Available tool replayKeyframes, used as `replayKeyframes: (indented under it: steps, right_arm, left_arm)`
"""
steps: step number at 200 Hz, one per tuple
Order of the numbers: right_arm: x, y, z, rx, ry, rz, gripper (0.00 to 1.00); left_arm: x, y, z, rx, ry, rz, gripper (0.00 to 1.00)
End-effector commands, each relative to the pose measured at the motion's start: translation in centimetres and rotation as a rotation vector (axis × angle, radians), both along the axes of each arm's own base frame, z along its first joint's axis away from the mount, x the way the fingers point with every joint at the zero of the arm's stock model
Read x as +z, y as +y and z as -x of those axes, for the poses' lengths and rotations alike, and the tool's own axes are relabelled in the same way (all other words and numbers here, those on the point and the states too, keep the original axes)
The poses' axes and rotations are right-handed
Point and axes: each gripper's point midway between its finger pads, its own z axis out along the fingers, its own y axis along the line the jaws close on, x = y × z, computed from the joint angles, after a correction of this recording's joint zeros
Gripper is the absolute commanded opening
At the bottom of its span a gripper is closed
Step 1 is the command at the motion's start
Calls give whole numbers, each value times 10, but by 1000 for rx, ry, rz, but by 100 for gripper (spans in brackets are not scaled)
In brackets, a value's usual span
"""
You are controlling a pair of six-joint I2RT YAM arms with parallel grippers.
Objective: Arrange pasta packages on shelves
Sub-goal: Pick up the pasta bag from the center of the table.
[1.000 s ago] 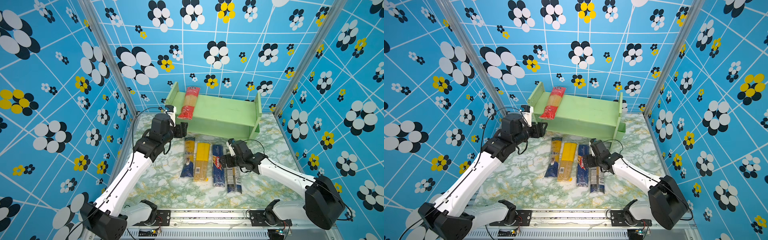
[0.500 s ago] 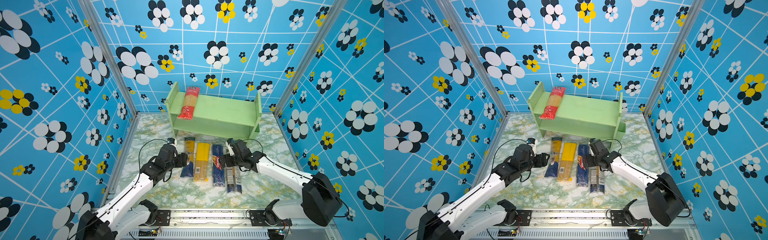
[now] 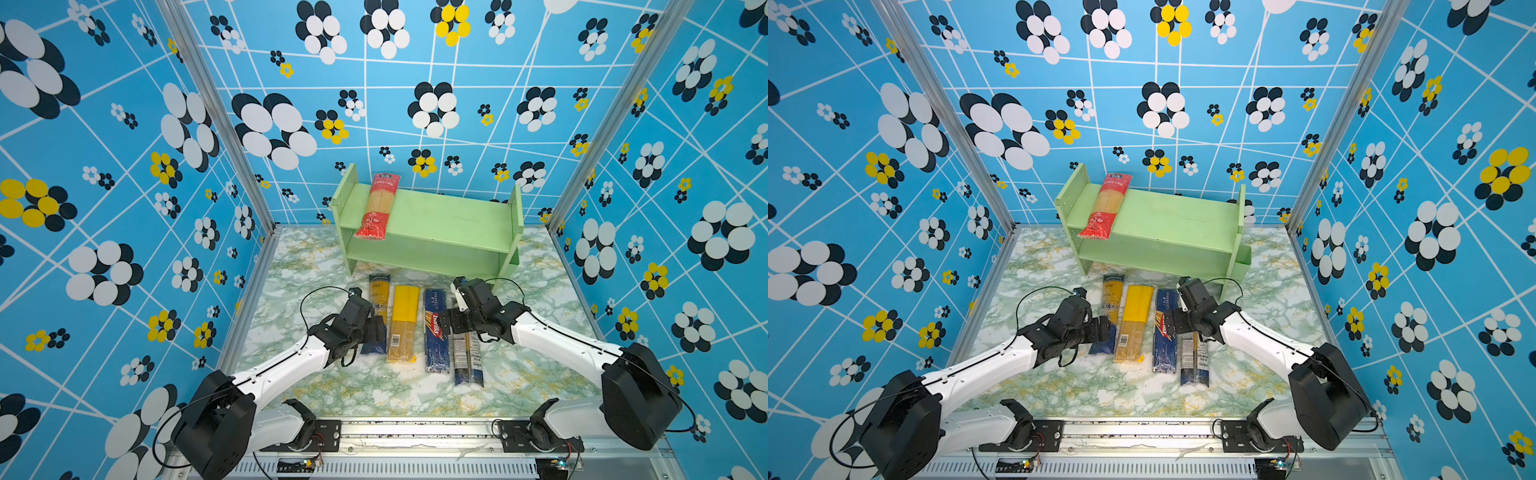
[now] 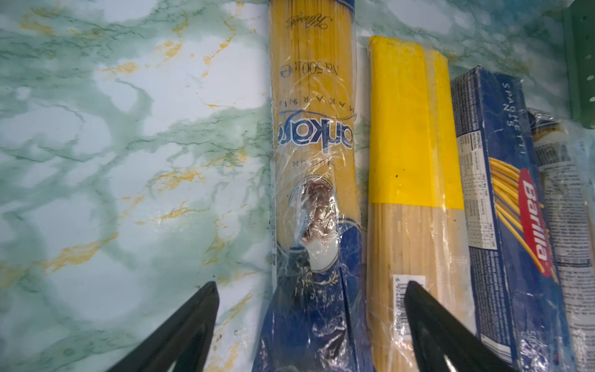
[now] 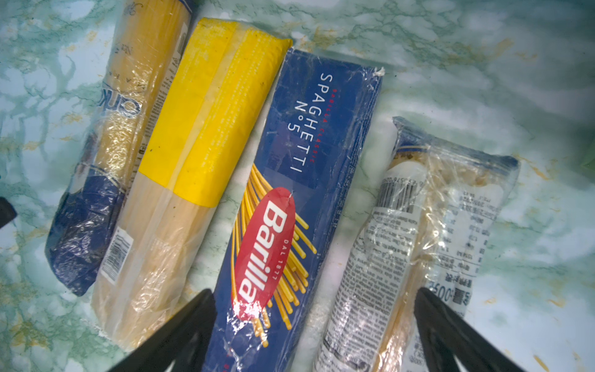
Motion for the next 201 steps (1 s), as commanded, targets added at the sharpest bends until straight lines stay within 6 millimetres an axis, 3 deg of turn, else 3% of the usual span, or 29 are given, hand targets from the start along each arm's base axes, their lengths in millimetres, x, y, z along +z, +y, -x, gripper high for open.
replayKeyframes:
  steps: [1, 81, 201]
  right_arm:
    - [-3, 1, 0, 9, 2, 22, 98]
    - [-6, 1, 1, 11, 7, 27, 99]
    - [-11, -2, 4, 9, 6, 26, 99]
  left_arm:
    - [-1, -2, -9, 30, -15, -16, 93]
    - [-22, -7, -15, 23, 52, -91, 98]
    - [-48, -7, -3, 27, 128, -214, 99]
